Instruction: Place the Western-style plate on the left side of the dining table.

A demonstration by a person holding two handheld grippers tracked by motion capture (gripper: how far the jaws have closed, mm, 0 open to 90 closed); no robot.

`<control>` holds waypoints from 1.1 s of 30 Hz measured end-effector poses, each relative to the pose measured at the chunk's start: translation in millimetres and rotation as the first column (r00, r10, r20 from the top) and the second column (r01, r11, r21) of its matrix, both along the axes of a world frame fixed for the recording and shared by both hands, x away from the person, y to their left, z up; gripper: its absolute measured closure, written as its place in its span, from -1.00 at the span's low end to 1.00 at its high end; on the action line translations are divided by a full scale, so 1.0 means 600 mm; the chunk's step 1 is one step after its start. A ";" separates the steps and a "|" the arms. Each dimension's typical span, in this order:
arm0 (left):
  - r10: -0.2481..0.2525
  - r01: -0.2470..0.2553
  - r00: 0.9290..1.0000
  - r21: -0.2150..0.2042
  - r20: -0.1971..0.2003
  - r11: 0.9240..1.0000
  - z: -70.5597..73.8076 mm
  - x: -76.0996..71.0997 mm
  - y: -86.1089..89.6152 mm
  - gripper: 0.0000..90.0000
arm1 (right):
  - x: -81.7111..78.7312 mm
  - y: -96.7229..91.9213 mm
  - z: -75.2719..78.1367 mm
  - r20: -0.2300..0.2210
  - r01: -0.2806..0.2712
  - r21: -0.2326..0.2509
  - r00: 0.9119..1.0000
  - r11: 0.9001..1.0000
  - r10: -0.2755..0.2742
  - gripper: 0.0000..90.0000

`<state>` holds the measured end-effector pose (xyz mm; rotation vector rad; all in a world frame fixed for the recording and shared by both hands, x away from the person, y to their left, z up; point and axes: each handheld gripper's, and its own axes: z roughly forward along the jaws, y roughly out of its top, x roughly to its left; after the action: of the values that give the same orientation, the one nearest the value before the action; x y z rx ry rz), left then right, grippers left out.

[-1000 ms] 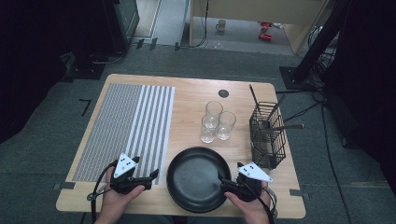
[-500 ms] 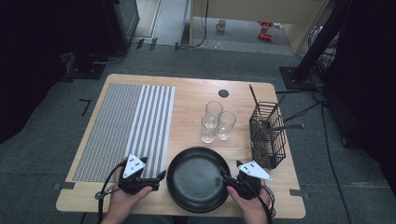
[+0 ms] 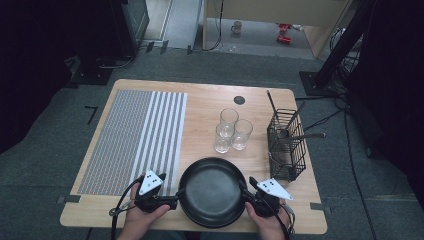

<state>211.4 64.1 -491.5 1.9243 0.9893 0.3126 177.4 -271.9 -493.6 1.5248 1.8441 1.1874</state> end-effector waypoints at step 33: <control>-0.046 0.044 0.998 -0.066 -0.040 0.997 -0.034 -0.023 -0.021 -0.13 | -0.036 -0.002 -0.021 0.009 0.105 0.172 0.994 0.980 -0.108 0.76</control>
<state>197.4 51.6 -511.9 1.8979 0.9699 0.2132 156.0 -273.3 -506.0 1.6765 1.6620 1.3335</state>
